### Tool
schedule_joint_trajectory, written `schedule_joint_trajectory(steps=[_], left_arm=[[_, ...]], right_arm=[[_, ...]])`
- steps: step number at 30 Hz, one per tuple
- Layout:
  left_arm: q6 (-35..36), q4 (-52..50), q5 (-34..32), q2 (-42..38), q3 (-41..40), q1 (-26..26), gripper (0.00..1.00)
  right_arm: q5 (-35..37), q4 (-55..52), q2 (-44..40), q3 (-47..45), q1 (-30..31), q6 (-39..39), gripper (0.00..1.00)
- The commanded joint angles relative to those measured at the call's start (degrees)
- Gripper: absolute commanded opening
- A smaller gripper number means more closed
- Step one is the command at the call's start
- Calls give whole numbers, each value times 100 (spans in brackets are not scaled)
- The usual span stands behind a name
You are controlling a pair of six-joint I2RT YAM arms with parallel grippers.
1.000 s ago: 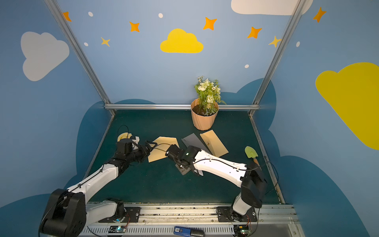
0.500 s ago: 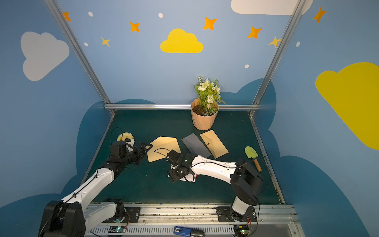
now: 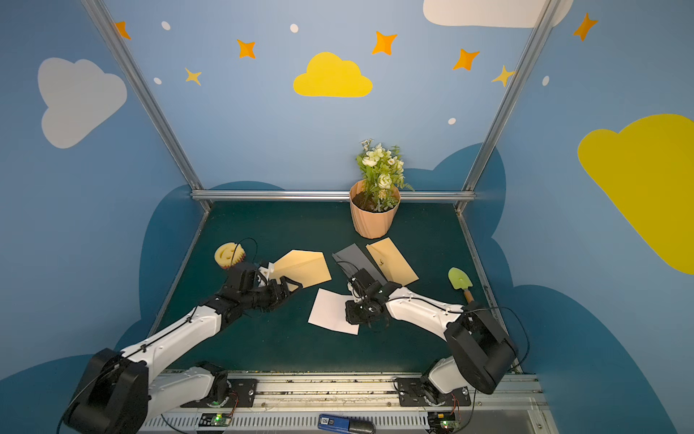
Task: Fold the letter paper in half and place it into the envelope
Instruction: Adjust the letter paper at the center of the board, then fold the letter paper at the center of the board.
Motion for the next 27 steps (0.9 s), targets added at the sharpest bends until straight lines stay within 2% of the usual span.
schedule_joint_trajectory(steps=[1, 7, 15, 27], left_arm=[[124, 40, -207, 367, 129, -266, 90], [25, 360, -169, 1244, 349, -690, 89], [-288, 940, 38, 1902, 506, -1012, 87], [-1006, 1576, 262, 1932, 828, -1482, 79]], right_arm=[[-151, 318, -64, -203, -164, 66, 23], [-314, 562, 4, -431, -370, 37, 20], [-633, 942, 132, -736, -639, 64, 18], [-851, 1280, 294, -853, -888, 45, 17]])
